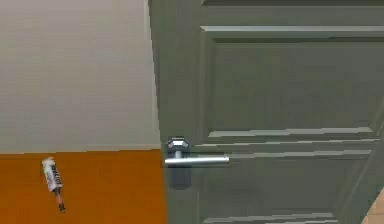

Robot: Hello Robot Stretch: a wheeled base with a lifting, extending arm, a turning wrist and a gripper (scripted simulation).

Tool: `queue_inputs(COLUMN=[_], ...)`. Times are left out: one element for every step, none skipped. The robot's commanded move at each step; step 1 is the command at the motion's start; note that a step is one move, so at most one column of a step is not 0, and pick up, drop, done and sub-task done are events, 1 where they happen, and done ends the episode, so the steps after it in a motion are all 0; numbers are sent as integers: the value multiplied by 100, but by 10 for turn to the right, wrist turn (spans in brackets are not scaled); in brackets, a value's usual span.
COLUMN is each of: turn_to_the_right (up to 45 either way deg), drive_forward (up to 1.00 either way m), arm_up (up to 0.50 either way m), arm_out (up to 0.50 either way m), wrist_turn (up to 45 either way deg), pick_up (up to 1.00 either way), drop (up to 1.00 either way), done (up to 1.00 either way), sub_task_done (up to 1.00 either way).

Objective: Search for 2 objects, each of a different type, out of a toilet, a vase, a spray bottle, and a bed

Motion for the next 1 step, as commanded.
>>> queue_inputs(turn_to_the_right=[-450], drive_forward=[0], arm_up=[0], arm_out=[0], wrist_turn=[0], pick_up=[0], drop=[0], done=[0], sub_task_done=[0])
